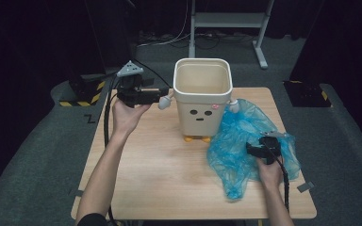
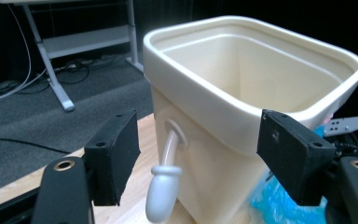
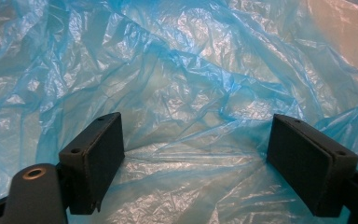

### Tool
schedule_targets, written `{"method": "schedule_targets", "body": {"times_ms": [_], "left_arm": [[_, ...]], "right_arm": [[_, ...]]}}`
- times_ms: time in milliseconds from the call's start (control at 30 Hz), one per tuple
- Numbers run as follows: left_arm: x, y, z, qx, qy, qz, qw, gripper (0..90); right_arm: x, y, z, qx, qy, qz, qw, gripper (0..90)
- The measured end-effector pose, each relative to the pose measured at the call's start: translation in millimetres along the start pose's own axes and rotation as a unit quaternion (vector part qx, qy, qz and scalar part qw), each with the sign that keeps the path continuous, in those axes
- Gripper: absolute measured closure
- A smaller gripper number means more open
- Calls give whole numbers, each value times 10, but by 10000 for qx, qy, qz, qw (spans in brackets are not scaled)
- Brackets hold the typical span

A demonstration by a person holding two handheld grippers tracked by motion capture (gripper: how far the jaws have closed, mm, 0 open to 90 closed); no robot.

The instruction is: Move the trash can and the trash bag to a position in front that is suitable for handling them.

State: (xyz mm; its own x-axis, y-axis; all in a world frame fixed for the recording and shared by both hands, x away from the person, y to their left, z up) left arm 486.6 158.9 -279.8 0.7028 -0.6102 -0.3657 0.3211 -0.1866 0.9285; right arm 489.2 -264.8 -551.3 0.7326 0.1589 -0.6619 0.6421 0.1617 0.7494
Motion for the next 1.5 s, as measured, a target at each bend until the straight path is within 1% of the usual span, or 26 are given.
{"method": "schedule_targets", "body": {"times_ms": [67,167,233,300,400,533,600,700,767,933,967,1067,1100,1167,1267,1400,1500], "left_arm": [[24,41,3,11,-19,2,10000,303],[69,96,-2,54,10,8,10000,299],[104,124,-21,42,34,28,10000,300],[151,139,-52,-17,45,-14,10000,308],[213,162,-82,-22,76,-79,9999,312],[268,216,-92,-12,114,5,9999,319],[309,241,-96,-24,128,-31,9999,324],[386,281,-109,51,167,-109,9998,324],[431,313,-118,82,175,-107,9998,329],[547,390,-148,235,293,-162,9992,344],[572,402,-161,235,316,-180,9991,349],[654,432,-193,183,283,-249,9991,353],[681,440,-197,208,292,-272,9990,358],[727,450,-203,287,376,-307,9984,376],[801,451,-223,251,427,-339,9982,388],[912,447,-298,212,513,-408,9976,408],[972,454,-340,153,503,-375,9979,424]], "right_arm": [[0,0,-2,8,0,-2,10000,186],[0,0,0,-1,-1,0,10000,186],[0,0,0,-2,-1,1,10000,186],[-1,-1,-2,6,0,-2,10000,187],[0,0,0,-2,-1,0,10000,186],[-1,0,-2,5,1,-2,10000,187],[0,0,0,-3,-1,1,10000,186],[0,0,-1,5,2,-1,10000,186],[0,0,-2,6,1,-1,10000,187],[0,0,0,-1,1,0,10000,187],[0,0,0,-3,1,0,10000,187],[-1,0,-2,6,1,-2,10000,187],[0,0,-1,-1,0,0,10000,187],[0,0,0,-4,0,0,10000,187],[0,0,-1,-1,0,0,10000,187],[0,0,-2,2,-1,0,10000,187],[0,0,-1,-1,0,0,10000,187]]}}
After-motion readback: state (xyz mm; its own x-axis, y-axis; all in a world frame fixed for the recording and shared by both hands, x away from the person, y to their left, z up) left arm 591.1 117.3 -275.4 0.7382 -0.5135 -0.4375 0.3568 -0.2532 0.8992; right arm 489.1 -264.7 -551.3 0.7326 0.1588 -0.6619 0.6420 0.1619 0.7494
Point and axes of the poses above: each handheld gripper's, and its own axes: x roughly forward along the jaws, y roughly out of its top, z roughly to its right, the point moved 4 cm from there along x, roughly forward along the jaws, and after that the axes turned 1 degree about z, right-handed, at the moved point
